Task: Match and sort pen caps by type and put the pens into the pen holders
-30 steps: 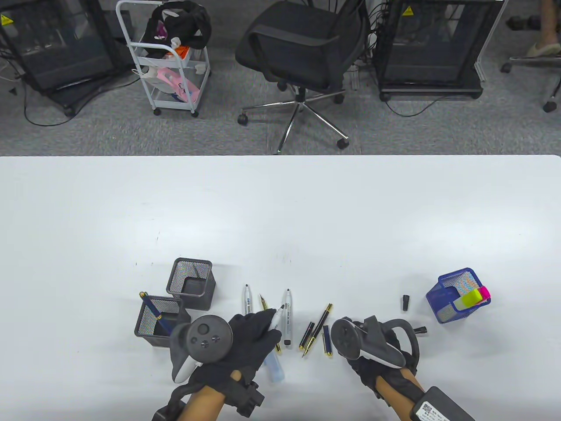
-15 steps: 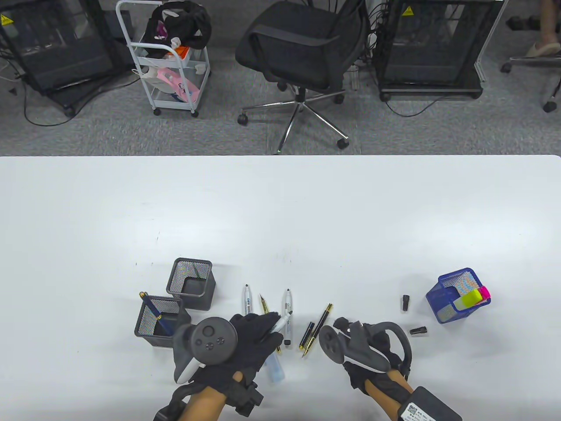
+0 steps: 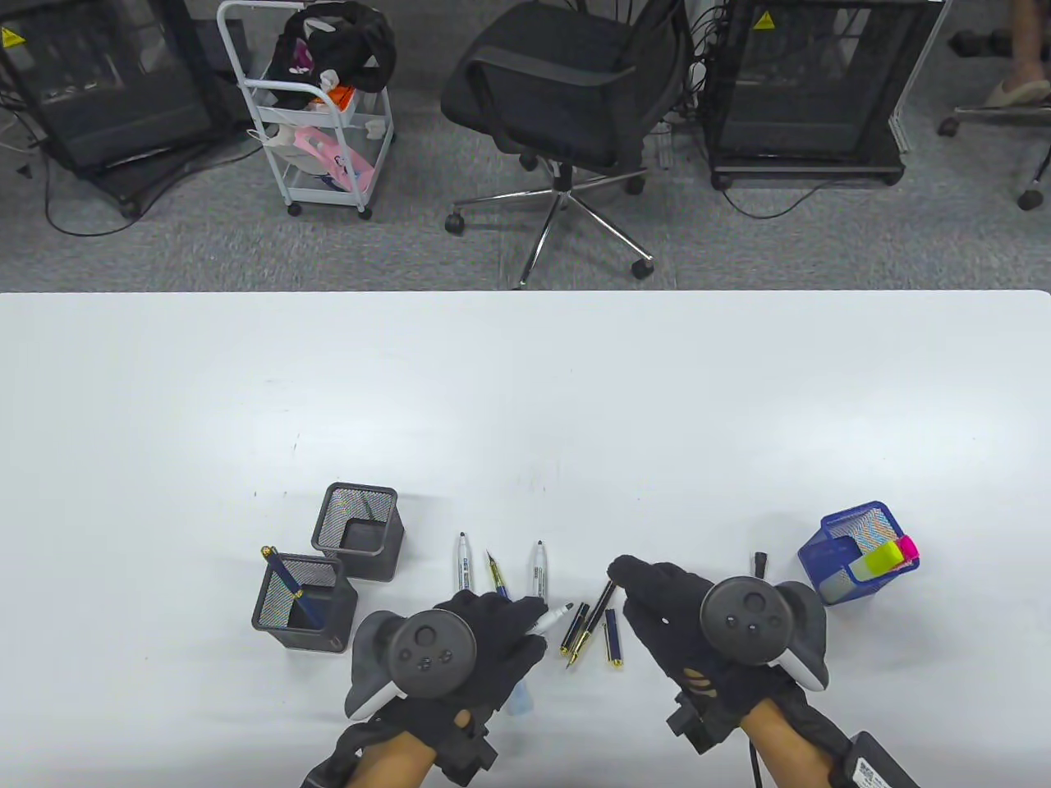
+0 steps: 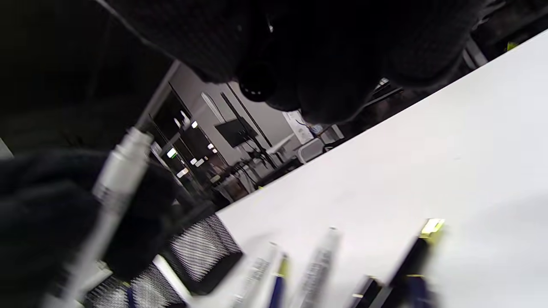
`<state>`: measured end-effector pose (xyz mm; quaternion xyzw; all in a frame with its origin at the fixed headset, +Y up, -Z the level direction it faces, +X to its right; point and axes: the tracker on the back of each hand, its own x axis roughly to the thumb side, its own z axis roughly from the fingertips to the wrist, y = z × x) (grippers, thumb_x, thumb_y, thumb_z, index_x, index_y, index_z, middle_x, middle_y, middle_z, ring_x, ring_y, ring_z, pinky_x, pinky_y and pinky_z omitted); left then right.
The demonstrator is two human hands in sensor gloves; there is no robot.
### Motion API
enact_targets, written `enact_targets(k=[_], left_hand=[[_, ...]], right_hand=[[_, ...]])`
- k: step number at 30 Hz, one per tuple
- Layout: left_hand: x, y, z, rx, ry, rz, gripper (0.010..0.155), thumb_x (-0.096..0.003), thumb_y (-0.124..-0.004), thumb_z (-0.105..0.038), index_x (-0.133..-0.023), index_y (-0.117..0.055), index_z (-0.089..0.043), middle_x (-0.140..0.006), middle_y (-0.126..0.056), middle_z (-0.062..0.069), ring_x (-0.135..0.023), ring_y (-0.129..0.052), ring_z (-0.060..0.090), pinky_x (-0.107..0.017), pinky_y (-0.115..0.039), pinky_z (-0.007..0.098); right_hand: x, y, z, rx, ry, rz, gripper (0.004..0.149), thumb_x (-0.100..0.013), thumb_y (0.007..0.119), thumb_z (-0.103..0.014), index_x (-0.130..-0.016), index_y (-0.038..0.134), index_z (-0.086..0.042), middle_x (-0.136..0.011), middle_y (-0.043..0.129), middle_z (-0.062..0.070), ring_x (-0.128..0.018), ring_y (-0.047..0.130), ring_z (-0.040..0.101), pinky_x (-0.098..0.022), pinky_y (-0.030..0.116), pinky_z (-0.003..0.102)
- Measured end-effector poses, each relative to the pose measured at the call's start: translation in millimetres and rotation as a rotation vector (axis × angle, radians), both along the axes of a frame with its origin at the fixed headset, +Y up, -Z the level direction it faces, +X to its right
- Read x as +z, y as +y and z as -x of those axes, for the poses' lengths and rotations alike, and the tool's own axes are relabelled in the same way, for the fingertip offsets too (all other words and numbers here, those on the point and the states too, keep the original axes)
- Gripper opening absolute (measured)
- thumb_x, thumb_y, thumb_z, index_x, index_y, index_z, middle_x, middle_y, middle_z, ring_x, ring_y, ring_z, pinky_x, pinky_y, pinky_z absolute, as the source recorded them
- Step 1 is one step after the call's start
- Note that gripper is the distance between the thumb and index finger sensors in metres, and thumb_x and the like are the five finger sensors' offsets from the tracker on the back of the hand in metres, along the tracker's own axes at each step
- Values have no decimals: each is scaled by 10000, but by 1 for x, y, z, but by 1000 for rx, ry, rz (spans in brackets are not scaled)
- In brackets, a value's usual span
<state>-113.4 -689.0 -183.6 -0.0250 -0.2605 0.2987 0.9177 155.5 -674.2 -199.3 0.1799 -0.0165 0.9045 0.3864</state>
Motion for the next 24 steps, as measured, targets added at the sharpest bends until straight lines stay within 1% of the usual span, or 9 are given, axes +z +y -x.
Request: enact_targets(k=[4, 6, 9, 13, 17, 21, 24], left_hand=[[3, 0, -6, -12, -45, -11, 517, -471, -858, -390, -911, -881, -120, -768, -954, 195, -594, -937, 377, -562, -649, 760], [4, 1, -8, -9, -55, -16, 519, -471, -858, -387, -915, -878, -119, -770, -952, 196, -596, -937, 379, -562, -647, 762], [5, 2, -11, -4, -71, -22, 516, -472, -855, -387, -912, -879, -120, -767, -953, 194, -595, -938, 377, -561, -649, 761], [7, 3, -13, -9, -78, -35, 518, -472, -853, -387, -912, -878, -116, -763, -954, 191, -592, -939, 374, -561, -650, 760], [8, 2, -14, -12, -82, -33, 519, -473, -849, -386, -914, -875, -112, -764, -952, 192, -593, -938, 374, -562, -649, 760], [8, 3, -15, -4, -90, -31, 519, -475, -843, -384, -918, -869, -112, -768, -947, 192, -596, -933, 375, -563, -646, 761], [8, 2, -15, 2, -104, -30, 521, -480, -817, -381, -926, -857, -114, -776, -940, 189, -603, -929, 373, -565, -642, 761]], right_hand=[[2, 3, -3, -161, 15, 34, 507, -449, 855, -347, -877, 736, -102, -744, 941, 158, -540, 1043, 306, -450, 895, 472], [1, 2, -4, -219, 19, 62, 491, -445, 866, -344, -853, 750, -97, -731, 954, 155, -535, 1059, 304, -441, 907, 467], [1, 0, -8, -265, -9, 66, 461, -425, 879, -351, -811, 797, -113, -678, 992, 137, -496, 1089, 281, -414, 932, 450], [1, -3, -8, -278, -31, 80, 443, -407, 879, -378, -764, 842, -119, -605, 1032, 119, -422, 1118, 257, -362, 960, 425], [2, -7, -3, -272, -18, 100, 450, -400, 872, -399, -749, 848, -116, -582, 1040, 107, -400, 1119, 247, -350, 964, 416], [4, -11, 6, -229, -8, 109, 466, -390, 866, -436, -727, 859, -115, -554, 1049, 98, -370, 1122, 235, -326, 966, 409], [6, -11, 9, -164, -23, 75, 487, -387, 830, -503, -692, 884, -128, -509, 1063, 78, -324, 1123, 222, -294, 967, 397]])
